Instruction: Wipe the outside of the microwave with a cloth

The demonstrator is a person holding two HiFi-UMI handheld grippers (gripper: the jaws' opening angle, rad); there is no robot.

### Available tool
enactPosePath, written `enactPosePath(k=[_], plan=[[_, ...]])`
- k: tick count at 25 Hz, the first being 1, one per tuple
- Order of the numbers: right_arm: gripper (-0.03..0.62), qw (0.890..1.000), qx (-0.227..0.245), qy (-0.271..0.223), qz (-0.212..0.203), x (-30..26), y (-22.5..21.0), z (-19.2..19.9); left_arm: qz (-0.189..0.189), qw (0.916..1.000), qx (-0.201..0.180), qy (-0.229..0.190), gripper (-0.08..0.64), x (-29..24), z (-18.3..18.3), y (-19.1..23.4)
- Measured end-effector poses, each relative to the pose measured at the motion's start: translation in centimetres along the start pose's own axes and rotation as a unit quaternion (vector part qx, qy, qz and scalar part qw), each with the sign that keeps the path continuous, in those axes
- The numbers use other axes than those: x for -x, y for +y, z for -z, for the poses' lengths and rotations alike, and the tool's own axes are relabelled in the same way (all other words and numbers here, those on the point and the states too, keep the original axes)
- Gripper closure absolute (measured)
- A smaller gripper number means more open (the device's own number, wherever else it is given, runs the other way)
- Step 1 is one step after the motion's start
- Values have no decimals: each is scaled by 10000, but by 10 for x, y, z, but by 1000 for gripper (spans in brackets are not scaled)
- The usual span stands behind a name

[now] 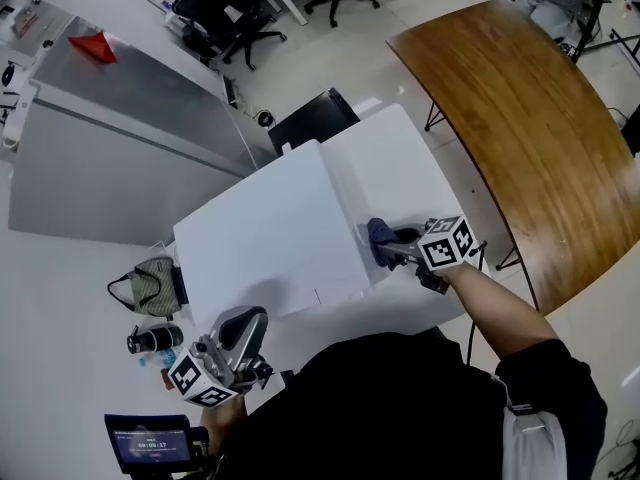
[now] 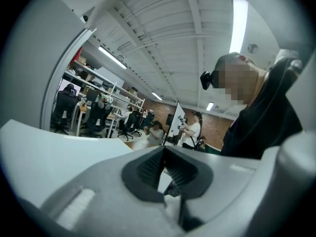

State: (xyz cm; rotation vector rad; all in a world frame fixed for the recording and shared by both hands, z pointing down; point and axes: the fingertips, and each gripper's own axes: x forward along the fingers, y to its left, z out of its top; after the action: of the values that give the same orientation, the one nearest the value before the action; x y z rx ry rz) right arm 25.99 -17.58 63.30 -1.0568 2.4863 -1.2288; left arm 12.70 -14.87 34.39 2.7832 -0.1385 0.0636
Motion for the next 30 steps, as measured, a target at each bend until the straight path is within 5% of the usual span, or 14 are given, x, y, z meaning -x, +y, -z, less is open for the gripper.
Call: enactPosePath(k=[4,7,9,12,15,19,21,24,30], plan=[[507,9923,280,844,859,-10,-47,41,-130,9999,102,-11,555,9,6,4],[515,9744,652,1499,1546,-16,-72,58,-77,10000,42,-16,555,12,7,4],[515,9683,571,1779,1656,-19,-82,68,63,9999,-49,-60,555,8,1,-1],[504,9788,341,1605,1229,-11,-55,48,359,9988,-272,-182,555,5,-15,-12],[503,9979,302,443,368,21,34,-20,635,9965,-450,-301,555,3,-27,-20],[503,9968,458,-430,-492,40,129,-57,841,9947,-456,-374,555,-1,-30,-24],[502,9955,421,-610,-593,37,132,-51,878,9946,-427,-364,555,-3,-29,-26],[503,9925,-244,-908,-782,38,115,-42,830,9954,-402,-262,555,-2,-23,-28],[503,9940,-913,-428,-425,19,38,16,455,9986,-196,-184,555,11,-11,-21]])
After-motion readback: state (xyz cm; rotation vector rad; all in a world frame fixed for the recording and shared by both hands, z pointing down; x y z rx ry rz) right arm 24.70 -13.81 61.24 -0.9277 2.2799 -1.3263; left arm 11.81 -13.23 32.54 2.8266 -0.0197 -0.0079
